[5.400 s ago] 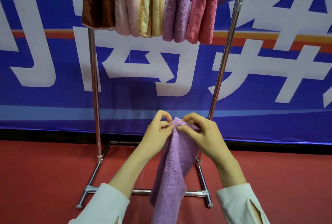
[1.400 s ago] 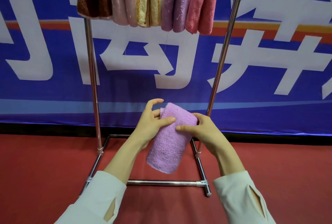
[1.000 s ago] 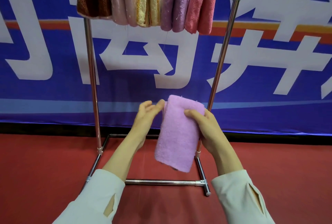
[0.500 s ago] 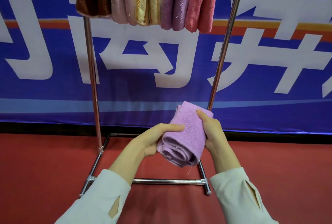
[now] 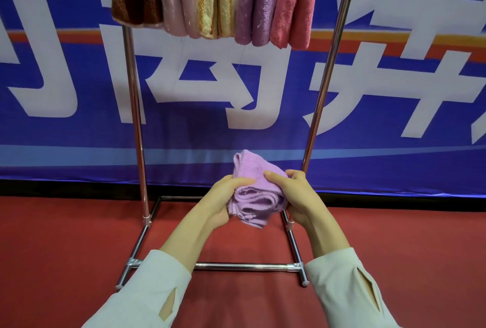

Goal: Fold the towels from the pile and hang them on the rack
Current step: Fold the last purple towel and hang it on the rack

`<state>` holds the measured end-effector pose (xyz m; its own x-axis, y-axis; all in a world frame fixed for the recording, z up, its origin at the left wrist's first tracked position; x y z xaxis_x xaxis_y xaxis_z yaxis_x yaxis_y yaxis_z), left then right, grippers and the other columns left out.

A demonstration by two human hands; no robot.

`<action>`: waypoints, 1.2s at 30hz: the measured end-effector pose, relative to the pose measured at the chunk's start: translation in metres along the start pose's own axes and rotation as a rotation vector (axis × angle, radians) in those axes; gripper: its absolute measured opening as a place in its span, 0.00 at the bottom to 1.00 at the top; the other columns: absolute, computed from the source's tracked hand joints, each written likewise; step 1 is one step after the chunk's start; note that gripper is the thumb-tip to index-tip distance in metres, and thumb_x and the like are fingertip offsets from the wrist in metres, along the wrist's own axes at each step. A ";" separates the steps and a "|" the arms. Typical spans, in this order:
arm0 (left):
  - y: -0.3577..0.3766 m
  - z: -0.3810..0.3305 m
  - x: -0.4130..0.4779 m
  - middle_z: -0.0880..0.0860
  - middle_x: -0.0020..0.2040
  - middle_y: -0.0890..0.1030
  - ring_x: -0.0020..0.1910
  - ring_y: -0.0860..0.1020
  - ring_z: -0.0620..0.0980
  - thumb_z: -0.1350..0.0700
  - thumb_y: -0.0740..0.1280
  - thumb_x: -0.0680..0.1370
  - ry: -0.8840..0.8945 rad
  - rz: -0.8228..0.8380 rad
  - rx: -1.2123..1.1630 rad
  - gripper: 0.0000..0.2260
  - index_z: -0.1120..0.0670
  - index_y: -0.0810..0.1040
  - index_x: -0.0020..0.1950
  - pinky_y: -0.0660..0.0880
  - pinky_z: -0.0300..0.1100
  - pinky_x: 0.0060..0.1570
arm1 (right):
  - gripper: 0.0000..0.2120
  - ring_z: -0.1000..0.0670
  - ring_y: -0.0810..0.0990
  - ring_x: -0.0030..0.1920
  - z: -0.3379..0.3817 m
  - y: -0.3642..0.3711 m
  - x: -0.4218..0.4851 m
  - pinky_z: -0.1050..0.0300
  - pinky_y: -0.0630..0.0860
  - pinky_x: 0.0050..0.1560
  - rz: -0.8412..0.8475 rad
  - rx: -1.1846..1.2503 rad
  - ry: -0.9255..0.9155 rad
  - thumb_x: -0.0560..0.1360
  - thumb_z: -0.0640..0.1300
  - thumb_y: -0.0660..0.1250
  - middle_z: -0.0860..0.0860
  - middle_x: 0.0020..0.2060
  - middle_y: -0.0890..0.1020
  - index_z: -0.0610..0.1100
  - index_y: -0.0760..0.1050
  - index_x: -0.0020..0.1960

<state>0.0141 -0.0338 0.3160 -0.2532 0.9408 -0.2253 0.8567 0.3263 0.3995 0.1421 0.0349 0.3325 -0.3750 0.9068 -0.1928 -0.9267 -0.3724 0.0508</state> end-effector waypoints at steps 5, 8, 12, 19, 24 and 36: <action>0.008 -0.001 -0.003 0.62 0.49 0.83 0.45 0.82 0.58 0.53 0.67 0.76 -0.089 0.134 -0.111 0.14 0.63 0.81 0.53 0.77 0.50 0.55 | 0.29 0.45 0.81 0.48 0.008 0.009 -0.011 0.55 0.79 0.45 0.067 -0.025 -0.104 0.76 0.40 0.70 0.45 0.54 0.74 0.48 0.53 0.66; 0.003 0.003 0.001 0.65 0.48 0.81 0.43 0.82 0.59 0.60 0.71 0.71 -0.065 0.087 -0.047 0.13 0.67 0.79 0.51 0.78 0.51 0.52 | 0.29 0.47 0.78 0.51 0.006 0.013 -0.015 0.60 0.76 0.44 0.094 -0.271 -0.147 0.75 0.42 0.70 0.46 0.54 0.73 0.47 0.52 0.64; -0.009 -0.001 0.005 0.61 0.48 0.82 0.42 0.82 0.56 0.70 0.70 0.70 0.081 -0.027 -0.002 0.19 0.61 0.74 0.59 0.81 0.46 0.41 | 0.32 0.50 0.79 0.47 0.006 0.006 -0.013 0.58 0.76 0.43 0.105 -0.201 -0.058 0.73 0.47 0.73 0.48 0.53 0.75 0.44 0.55 0.66; -0.008 -0.007 -0.002 0.53 0.50 0.83 0.49 0.82 0.51 0.73 0.69 0.68 0.193 0.250 0.286 0.25 0.53 0.75 0.60 0.78 0.42 0.47 | 0.09 0.49 0.74 0.39 0.020 -0.024 -0.006 0.56 0.69 0.37 0.055 0.252 -0.097 0.77 0.45 0.67 0.43 0.44 0.75 0.43 0.71 0.54; -0.006 -0.005 -0.004 0.50 0.45 0.83 0.44 0.80 0.45 0.70 0.69 0.66 0.251 0.277 0.425 0.21 0.54 0.77 0.56 0.76 0.36 0.45 | 0.13 0.48 0.85 0.45 0.022 -0.018 -0.019 0.57 0.81 0.43 0.340 0.336 -0.010 0.79 0.45 0.63 0.44 0.45 0.85 0.40 0.83 0.49; 0.007 -0.001 -0.006 0.45 0.60 0.80 0.62 0.76 0.41 0.29 0.67 0.65 0.065 0.198 0.487 0.34 0.50 0.79 0.61 0.64 0.44 0.70 | 0.12 0.48 0.82 0.41 0.023 -0.012 -0.016 0.57 0.80 0.40 0.210 0.295 -0.146 0.74 0.34 0.67 0.45 0.45 0.83 0.44 0.75 0.56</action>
<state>0.0213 -0.0365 0.3211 -0.0797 0.9888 -0.1259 0.9965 0.0760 -0.0339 0.1589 0.0290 0.3571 -0.5375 0.8432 -0.0080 -0.7889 -0.4994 0.3582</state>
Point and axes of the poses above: each hand's wrist, its own x-axis towards the middle knuckle, its own y-axis out of the palm, z = x × y, the point moved 5 cm from there along x, towards the middle knuckle
